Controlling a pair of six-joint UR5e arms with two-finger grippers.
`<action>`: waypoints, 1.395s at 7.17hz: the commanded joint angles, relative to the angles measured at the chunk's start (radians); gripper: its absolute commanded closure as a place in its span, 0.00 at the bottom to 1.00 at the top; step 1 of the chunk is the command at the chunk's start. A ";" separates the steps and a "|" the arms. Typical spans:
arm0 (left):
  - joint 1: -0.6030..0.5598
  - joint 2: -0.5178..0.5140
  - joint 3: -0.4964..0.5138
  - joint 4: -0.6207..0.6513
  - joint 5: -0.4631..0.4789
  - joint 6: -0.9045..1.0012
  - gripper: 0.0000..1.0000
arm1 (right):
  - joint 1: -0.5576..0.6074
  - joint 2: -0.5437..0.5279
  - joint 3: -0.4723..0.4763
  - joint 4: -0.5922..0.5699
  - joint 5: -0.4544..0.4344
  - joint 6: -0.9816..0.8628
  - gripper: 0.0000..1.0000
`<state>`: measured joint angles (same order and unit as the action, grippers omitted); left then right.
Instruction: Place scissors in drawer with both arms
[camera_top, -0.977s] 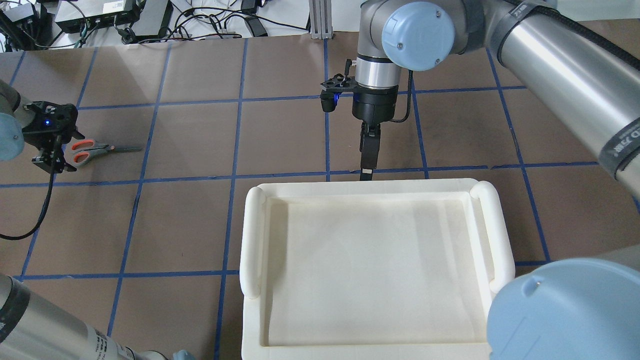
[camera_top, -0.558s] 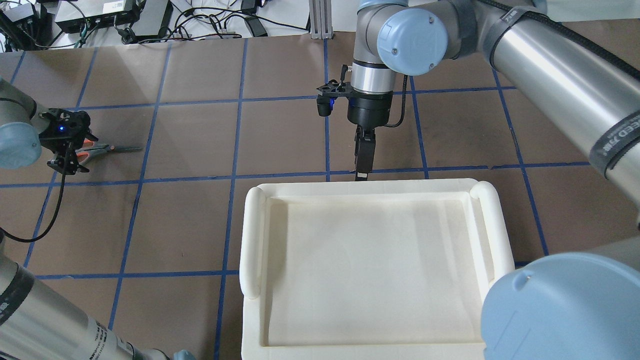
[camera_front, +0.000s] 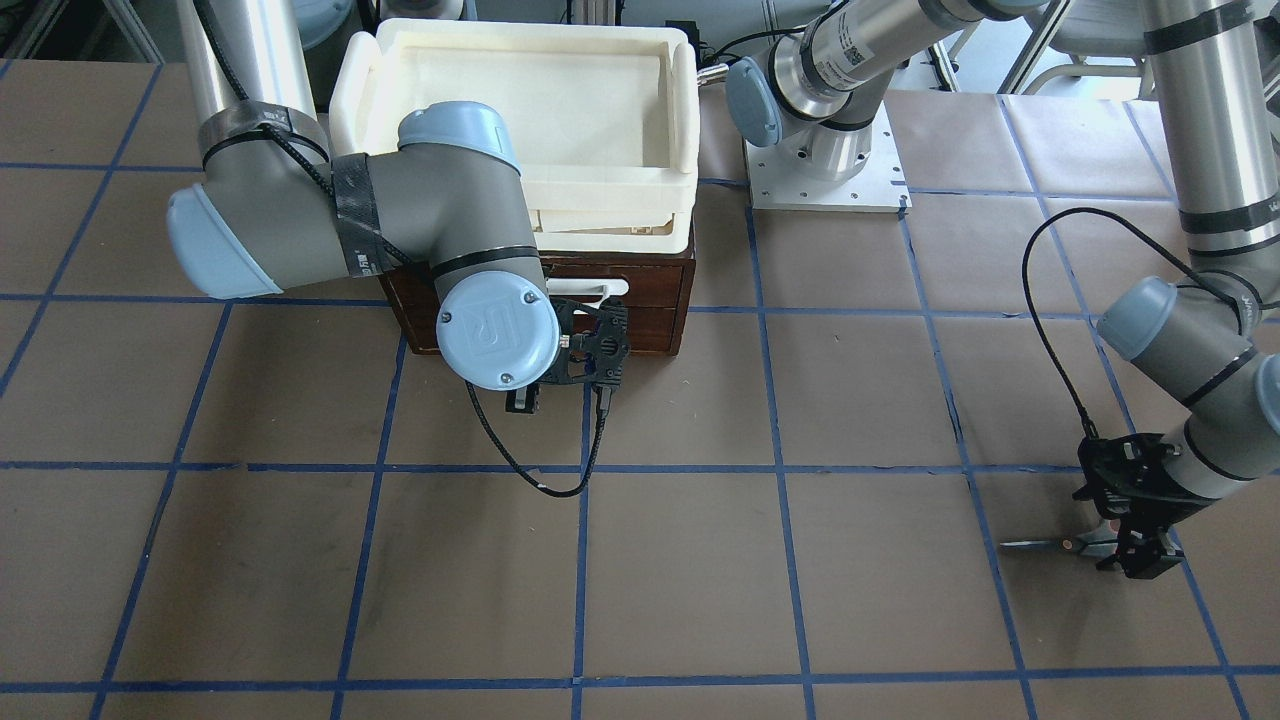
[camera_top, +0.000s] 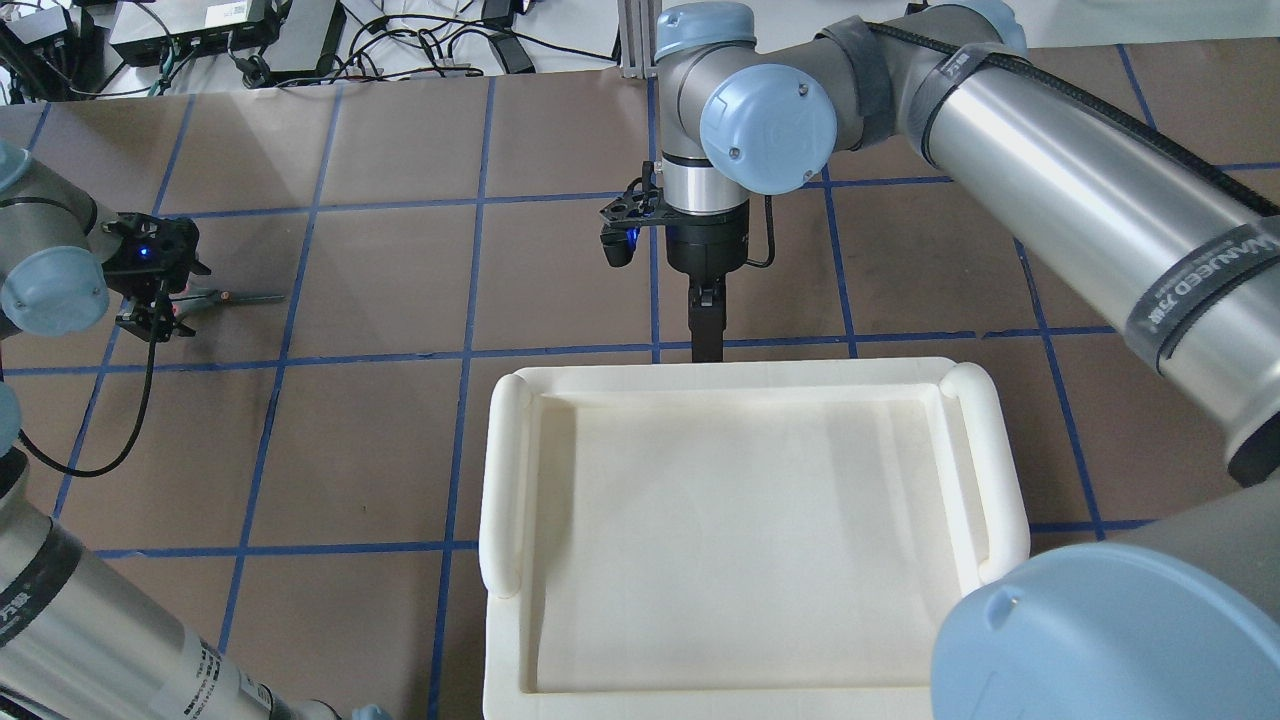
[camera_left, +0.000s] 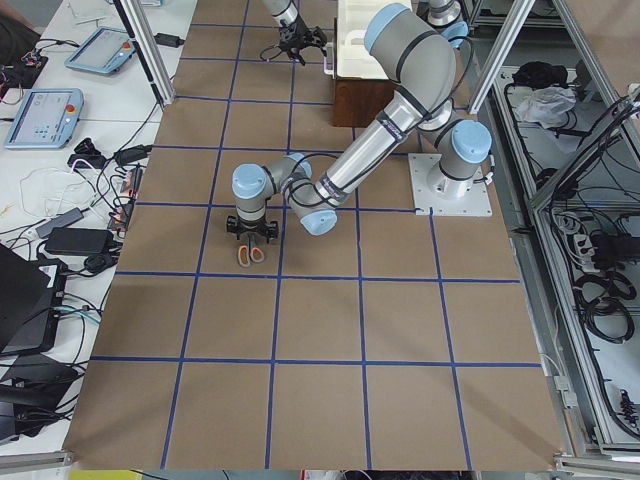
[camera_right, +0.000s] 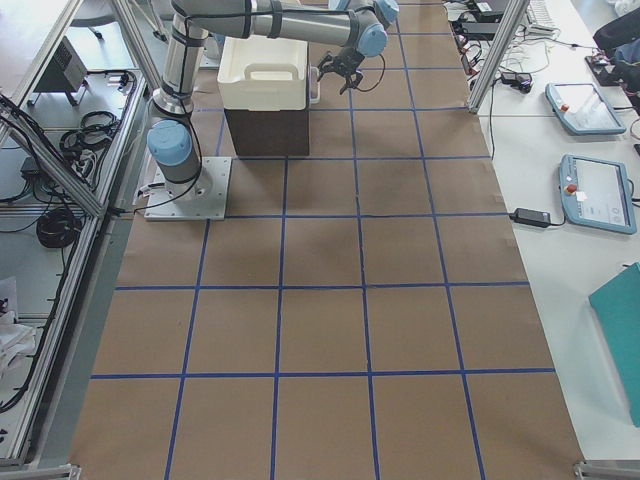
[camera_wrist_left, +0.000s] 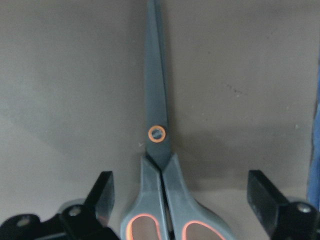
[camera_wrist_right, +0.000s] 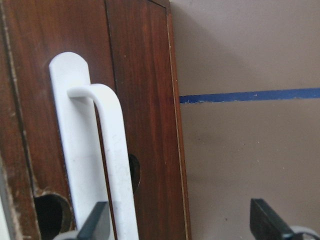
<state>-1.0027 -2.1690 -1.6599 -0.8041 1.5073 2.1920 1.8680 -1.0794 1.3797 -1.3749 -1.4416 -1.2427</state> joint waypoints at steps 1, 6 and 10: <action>0.000 -0.011 0.006 0.000 -0.001 -0.002 0.06 | 0.003 0.012 0.002 0.017 0.000 -0.082 0.00; 0.000 -0.031 0.014 -0.009 -0.001 0.005 0.16 | 0.003 0.012 0.002 0.045 0.014 -0.069 0.00; 0.000 -0.028 0.031 -0.012 -0.031 0.014 0.77 | 0.003 0.010 0.033 0.033 0.007 -0.070 0.11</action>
<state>-1.0032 -2.1985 -1.6390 -0.8138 1.4985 2.2030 1.8714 -1.0678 1.4080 -1.3386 -1.4338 -1.3127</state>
